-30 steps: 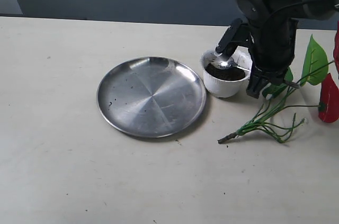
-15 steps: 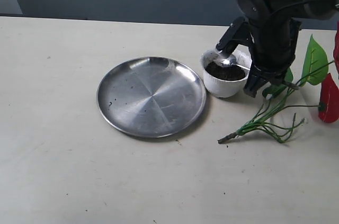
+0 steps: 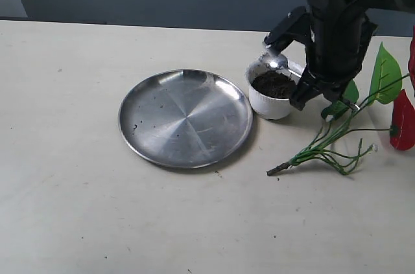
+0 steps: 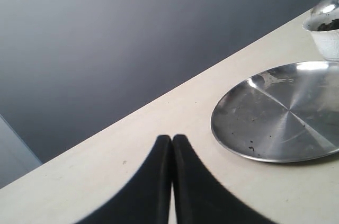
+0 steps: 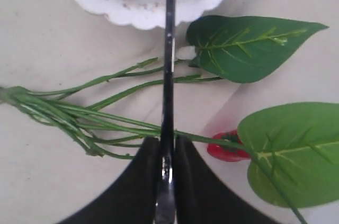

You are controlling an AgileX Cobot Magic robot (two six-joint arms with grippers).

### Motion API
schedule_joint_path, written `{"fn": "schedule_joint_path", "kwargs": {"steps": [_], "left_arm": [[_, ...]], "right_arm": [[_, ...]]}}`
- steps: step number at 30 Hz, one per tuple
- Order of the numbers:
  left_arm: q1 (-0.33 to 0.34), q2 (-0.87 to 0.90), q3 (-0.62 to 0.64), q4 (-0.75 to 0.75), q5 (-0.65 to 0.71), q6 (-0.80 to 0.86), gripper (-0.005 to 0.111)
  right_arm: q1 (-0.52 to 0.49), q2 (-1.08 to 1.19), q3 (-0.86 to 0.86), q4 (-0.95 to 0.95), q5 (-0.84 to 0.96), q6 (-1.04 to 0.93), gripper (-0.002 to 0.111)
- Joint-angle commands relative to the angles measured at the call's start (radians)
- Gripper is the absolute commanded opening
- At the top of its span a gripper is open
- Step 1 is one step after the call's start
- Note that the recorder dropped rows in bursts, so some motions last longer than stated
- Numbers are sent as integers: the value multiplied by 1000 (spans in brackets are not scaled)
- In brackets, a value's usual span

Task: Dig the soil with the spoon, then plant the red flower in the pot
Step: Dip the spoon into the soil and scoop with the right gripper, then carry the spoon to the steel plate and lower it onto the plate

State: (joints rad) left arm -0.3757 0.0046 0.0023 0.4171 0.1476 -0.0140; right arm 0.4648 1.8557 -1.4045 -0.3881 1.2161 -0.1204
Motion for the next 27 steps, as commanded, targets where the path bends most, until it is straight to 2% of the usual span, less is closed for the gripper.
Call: {"fn": "schedule_joint_path", "kwargs": {"steps": [1,3,5,11,21,27], "left_arm": [[-7,-5,-2,-8,-13,-6,1],[-7,-5,-2,-8,-13,-6,1],[-7,-5,-2,-8,-13,-6,1],[-7,-5,-2,-8,-13,-6,1],[-7,-5,-2,-8,-13,-6,1],[-7,-5,-2,-8,-13,-6,1]], "right_arm": [[25,-121,2,309,-198,14,0],[62,-91,2,491,-308,-64,0],[96,-16,2,553,-351,-69,0],[154,165,0,555,-415,4,0],[154,206,0,526,-535,21,1],[154,214,0,526,-533,21,1]]}}
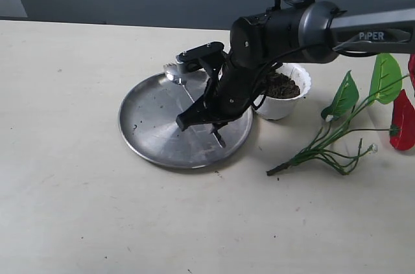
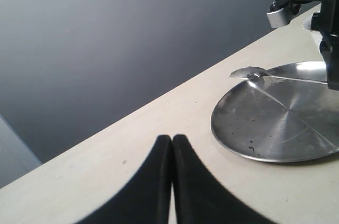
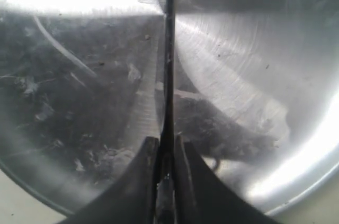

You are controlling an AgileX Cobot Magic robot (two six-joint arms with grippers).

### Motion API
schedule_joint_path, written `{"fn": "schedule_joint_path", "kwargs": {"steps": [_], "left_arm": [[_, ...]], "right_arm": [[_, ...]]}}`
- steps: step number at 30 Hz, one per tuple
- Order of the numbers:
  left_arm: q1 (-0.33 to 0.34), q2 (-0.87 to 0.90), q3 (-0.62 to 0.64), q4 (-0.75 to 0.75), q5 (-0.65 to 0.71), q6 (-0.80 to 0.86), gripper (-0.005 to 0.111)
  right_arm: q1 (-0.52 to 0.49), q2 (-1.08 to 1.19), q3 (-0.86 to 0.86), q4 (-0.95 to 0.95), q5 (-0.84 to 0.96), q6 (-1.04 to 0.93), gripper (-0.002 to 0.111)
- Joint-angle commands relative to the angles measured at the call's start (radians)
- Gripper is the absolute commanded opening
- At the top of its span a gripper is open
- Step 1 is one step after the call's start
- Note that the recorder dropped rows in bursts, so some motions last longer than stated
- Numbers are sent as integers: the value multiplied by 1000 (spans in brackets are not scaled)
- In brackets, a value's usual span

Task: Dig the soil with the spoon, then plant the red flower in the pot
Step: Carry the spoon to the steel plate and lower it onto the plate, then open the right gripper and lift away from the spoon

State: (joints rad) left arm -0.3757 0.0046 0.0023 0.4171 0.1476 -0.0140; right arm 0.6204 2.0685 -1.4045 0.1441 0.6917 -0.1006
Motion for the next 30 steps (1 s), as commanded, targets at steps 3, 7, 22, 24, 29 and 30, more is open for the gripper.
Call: {"fn": "schedule_joint_path", "kwargs": {"steps": [3,7,22,24,29,30], "left_arm": [[-7,-5,-2,-8,-13,-6,1],[-7,-5,-2,-8,-13,-6,1],[-7,-5,-2,-8,-13,-6,1],[-7,-5,-2,-8,-13,-6,1],[-7,-5,-2,-8,-13,-6,1],[-7,-5,-2,-8,-13,-6,1]], "right_arm": [[-2,2,0,-6,-9,1,1],[-2,2,0,-4,-11,1,3],[-2,-99,2,58,80,55,44],[-2,-152,4,91,111,85,44],[-2,-292,39,56,132,234,39],[-2,-324,65,32,125,268,38]]}}
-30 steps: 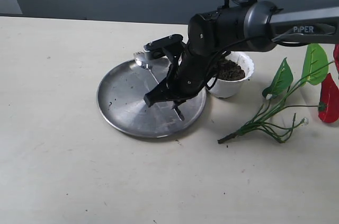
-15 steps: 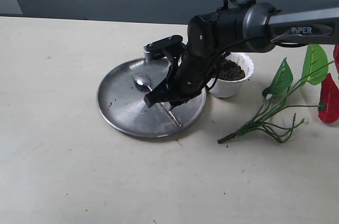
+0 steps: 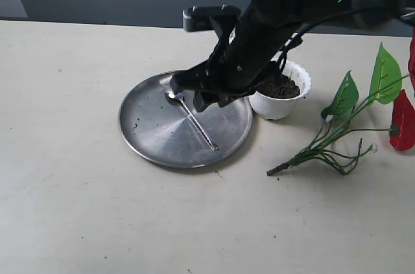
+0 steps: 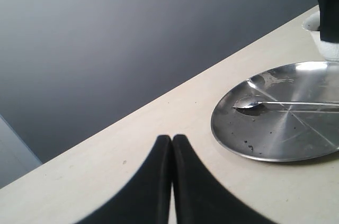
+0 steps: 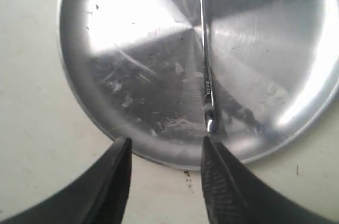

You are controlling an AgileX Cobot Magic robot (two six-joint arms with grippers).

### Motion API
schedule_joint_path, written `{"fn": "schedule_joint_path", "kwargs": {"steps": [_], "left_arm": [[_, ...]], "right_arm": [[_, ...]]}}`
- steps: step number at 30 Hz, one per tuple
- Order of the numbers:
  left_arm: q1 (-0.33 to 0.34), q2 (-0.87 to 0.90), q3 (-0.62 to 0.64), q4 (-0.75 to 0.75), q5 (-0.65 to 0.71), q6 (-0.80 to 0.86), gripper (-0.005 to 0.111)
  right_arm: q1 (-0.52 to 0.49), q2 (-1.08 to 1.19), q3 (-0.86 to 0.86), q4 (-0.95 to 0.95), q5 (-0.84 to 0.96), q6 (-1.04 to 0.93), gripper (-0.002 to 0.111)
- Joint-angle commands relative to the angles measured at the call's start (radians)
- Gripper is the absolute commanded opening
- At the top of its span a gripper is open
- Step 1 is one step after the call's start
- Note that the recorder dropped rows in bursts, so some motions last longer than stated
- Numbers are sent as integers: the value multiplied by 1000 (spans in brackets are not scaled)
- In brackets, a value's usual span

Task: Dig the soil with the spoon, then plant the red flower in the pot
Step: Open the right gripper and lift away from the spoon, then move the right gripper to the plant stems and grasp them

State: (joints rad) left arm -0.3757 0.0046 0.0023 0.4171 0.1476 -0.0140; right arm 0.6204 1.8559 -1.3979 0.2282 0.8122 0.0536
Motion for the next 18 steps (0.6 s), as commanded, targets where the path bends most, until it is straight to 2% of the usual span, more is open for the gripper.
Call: {"fn": "schedule_joint_path", "kwargs": {"steps": [1,5,9,13,18], "left_arm": [[-7,-5,-2,-8,-13,-6,1],[-7,-5,-2,-8,-13,-6,1],[-7,-5,-2,-8,-13,-6,1],[-7,-5,-2,-8,-13,-6,1],[-7,-5,-2,-8,-13,-6,1]], "right_arm": [[-2,-139,84,-82,0,145,37],[-3,-258,266,-158,-3,260,36],[-3,-365,464,-228,-91,411,36],[-3,-419,575,-413,-158,686,36],[-3,-426,648,-671,-70,931,36]]}}
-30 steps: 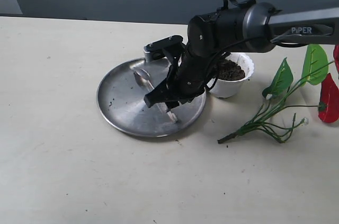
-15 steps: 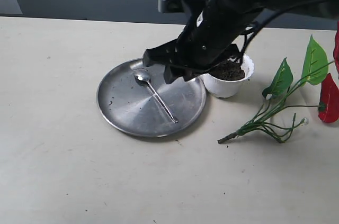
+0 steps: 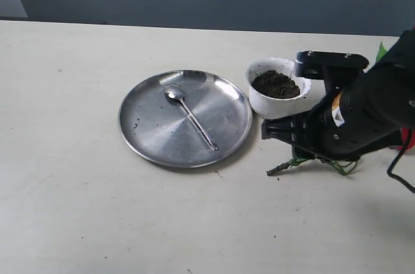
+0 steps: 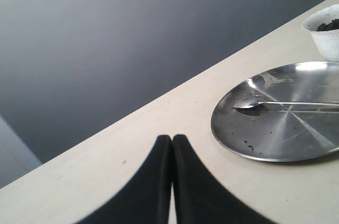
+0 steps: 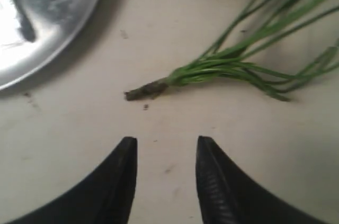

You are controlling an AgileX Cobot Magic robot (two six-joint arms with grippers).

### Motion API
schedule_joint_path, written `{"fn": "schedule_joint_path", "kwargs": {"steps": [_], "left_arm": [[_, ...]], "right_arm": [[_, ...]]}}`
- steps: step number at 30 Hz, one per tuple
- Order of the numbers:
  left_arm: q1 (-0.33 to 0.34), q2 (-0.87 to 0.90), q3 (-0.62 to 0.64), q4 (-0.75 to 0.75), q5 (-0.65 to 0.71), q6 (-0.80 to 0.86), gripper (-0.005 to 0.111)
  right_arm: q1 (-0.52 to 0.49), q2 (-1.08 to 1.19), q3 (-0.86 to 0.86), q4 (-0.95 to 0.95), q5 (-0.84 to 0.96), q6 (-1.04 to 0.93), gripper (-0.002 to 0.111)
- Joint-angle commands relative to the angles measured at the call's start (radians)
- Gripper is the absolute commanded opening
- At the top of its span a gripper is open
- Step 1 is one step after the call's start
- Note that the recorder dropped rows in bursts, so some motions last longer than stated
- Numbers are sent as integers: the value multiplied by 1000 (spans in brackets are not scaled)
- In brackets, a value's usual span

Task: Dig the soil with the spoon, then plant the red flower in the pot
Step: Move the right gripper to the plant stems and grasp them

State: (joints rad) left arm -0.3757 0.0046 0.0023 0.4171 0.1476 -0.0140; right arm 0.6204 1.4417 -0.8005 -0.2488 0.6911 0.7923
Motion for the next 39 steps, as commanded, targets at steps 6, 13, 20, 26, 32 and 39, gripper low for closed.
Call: {"fn": "schedule_joint_path", "kwargs": {"steps": [6,13,20,26,32,39], "left_arm": [[-7,-5,-2,-8,-13,-6,1],[-7,-5,-2,-8,-13,-6,1],[-7,-5,-2,-8,-13,-6,1],[-7,-5,-2,-8,-13,-6,1],[-7,-5,-2,-8,-13,-6,1],[-7,-5,-2,-8,-13,-6,1]], "right_arm": [[-112,-11,115,-278,-3,334,36],[-291,9,136,-283,-301,407,36],[-364,85,136,-272,-449,454,36],[-364,182,136,-272,-507,526,36],[-366,281,132,-272,-566,549,36],[-377,348,95,-313,-568,549,18]]}}
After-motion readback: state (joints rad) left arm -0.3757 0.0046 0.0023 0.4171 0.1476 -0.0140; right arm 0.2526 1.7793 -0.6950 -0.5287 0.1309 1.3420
